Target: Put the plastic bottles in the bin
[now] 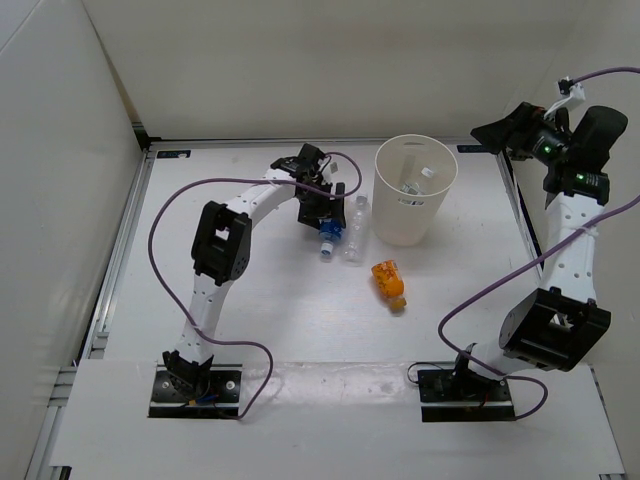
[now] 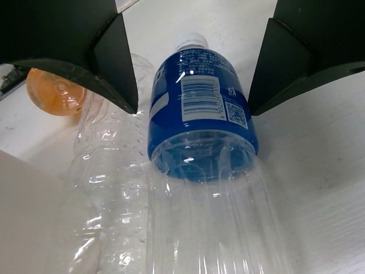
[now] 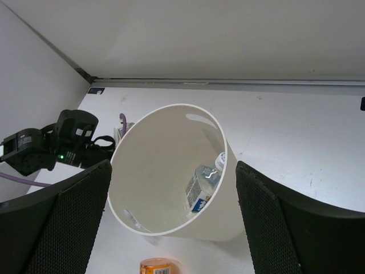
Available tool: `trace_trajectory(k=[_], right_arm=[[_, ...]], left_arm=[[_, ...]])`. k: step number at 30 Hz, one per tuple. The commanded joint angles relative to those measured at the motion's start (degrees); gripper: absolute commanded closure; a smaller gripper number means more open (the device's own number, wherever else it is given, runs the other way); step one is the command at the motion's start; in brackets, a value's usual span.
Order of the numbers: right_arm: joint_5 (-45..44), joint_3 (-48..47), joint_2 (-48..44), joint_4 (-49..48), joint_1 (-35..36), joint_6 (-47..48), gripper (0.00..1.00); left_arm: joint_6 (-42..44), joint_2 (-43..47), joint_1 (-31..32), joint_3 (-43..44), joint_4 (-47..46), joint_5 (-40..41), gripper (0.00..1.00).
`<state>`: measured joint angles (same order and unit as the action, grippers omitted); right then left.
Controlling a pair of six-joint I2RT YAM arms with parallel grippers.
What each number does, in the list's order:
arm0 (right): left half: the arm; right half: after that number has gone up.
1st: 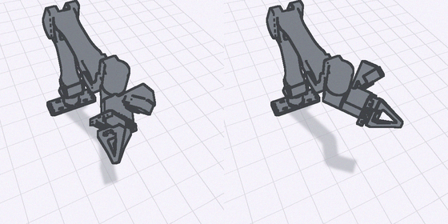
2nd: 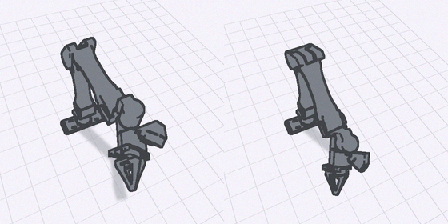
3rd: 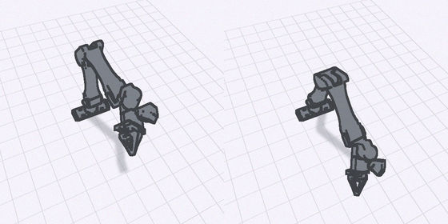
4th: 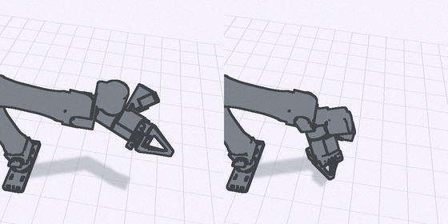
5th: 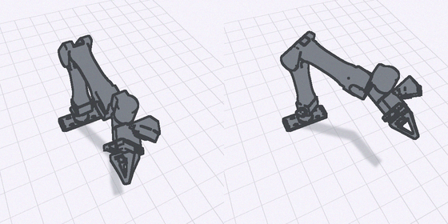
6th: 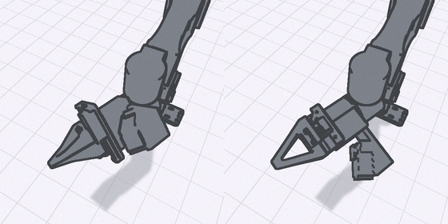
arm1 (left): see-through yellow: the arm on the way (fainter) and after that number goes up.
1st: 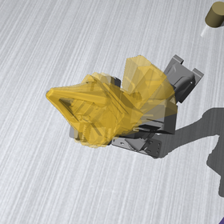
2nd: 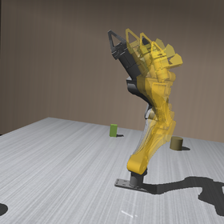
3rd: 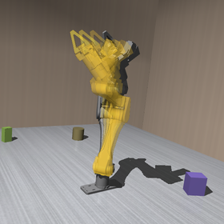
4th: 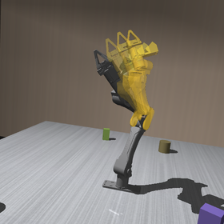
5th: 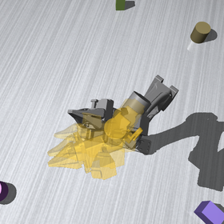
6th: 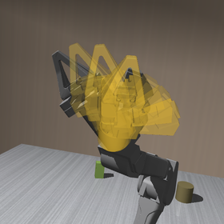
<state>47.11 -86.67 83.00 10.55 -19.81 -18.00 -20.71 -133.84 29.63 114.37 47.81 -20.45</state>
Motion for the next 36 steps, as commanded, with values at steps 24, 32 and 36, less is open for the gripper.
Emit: trace_trajectory(k=[24,32,36], right_arm=[[1.05,-2.36,2.34,0.09,0.92,-1.16,0.1],[0.87,-0.69,1.73,-0.26,0.92,-1.86,0.1],[0.61,-0.08,1.11,-0.44,0.74,-2.04,0.1]], left_arm=[[-0.39,2.61,-3.08,4.89,-1.67,-3.56,0.63],[1.99,6.31,-5.28,19.65,-4.65,2.16,0.69],[1.9,9.9,-5.11,22.04,-10.96,6.29,0.73]])
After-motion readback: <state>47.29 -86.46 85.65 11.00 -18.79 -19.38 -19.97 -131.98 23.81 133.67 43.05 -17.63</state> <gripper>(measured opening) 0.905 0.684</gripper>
